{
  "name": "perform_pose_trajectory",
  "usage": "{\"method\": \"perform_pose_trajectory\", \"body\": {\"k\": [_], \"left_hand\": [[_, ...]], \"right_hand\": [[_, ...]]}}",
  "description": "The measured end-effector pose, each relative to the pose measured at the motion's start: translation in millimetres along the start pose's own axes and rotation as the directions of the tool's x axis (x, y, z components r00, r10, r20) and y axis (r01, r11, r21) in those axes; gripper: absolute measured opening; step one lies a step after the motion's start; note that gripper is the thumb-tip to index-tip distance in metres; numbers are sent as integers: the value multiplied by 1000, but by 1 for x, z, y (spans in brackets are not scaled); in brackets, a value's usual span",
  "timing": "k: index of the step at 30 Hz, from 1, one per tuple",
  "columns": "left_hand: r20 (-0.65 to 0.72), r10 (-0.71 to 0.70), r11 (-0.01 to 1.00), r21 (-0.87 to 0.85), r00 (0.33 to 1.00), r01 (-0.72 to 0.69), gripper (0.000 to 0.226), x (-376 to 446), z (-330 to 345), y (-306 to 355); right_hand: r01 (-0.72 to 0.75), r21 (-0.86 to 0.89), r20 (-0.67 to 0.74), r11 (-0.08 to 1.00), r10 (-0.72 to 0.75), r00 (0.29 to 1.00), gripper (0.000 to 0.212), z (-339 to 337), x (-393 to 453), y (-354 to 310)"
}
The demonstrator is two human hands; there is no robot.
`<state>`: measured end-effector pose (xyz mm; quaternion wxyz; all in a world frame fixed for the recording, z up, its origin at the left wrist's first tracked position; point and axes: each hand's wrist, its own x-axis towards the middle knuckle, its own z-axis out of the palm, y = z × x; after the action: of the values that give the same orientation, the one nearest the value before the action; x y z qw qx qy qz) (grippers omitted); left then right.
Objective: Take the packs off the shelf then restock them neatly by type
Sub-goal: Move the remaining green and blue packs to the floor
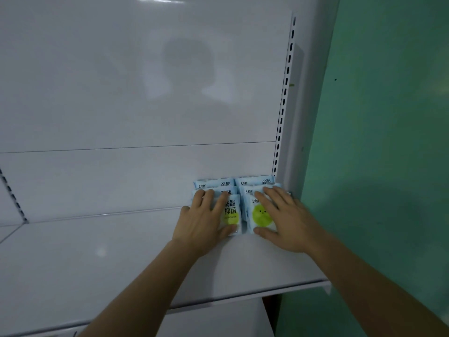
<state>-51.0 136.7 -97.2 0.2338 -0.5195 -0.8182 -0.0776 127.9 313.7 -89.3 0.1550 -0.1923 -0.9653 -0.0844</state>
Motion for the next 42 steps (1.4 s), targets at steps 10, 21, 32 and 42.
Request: {"method": "perform_pose_trajectory", "body": {"k": [10, 21, 32, 42], "left_hand": [[-60, -39, 999, 8, 997, 40, 72, -10, -20, -3], [-66, -385, 914, 112, 921, 390, 70, -107, -82, -69], [-138, -679, 673, 277, 721, 686, 68, -300, -177, -171], [-202, -843, 417, 336, 498, 844, 64, -496, -258, -246]], "right_hand": [[-40, -56, -85, 998, 35, 996, 81, -30, -2, -18], [355, 100, -170, 930, -335, 927, 85, -61, 45, -146], [709, 141, -230, 691, -674, 702, 73, -86, 40, -378], [882, 179, -285, 436, -835, 470, 71, -113, -11, -609]]}}
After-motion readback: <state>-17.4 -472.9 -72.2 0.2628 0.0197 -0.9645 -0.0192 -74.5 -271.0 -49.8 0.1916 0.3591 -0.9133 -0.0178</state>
